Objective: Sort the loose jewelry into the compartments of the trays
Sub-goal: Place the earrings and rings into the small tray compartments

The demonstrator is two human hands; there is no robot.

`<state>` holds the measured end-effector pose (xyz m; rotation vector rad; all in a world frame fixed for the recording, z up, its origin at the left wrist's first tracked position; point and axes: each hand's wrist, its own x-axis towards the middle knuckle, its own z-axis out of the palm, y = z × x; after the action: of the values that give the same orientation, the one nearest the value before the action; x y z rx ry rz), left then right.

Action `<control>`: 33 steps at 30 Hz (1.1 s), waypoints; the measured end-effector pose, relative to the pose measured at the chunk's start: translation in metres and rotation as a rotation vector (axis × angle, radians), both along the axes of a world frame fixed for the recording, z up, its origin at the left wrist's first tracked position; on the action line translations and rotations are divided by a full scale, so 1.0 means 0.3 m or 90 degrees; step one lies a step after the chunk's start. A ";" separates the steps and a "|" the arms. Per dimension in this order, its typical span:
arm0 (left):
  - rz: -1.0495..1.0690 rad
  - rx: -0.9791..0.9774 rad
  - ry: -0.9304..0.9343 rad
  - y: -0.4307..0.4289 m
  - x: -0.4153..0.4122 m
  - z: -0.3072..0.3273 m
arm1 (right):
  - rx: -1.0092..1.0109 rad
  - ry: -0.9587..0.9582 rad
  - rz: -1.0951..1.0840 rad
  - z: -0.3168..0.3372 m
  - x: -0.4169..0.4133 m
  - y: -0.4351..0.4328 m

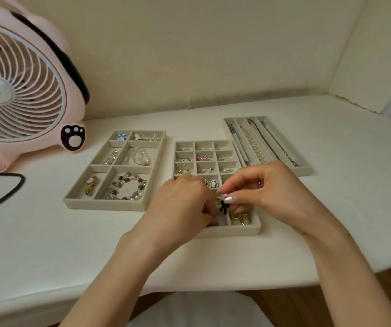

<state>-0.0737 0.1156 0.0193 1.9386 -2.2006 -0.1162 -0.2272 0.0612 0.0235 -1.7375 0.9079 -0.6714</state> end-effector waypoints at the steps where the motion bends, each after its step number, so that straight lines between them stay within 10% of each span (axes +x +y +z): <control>1: -0.006 0.006 0.006 0.000 0.003 0.002 | -0.003 0.002 -0.003 0.002 0.000 0.001; 7: 0.067 -0.080 0.209 0.003 0.059 0.021 | -0.076 0.033 0.001 0.011 0.001 0.001; 33: 0.048 -0.020 0.307 0.022 0.078 0.002 | -0.161 0.143 0.062 0.029 0.029 0.000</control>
<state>-0.0503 0.1223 0.0198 1.7465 -1.8012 -0.4784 -0.2184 0.0610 0.0322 -2.1015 0.9136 -0.5538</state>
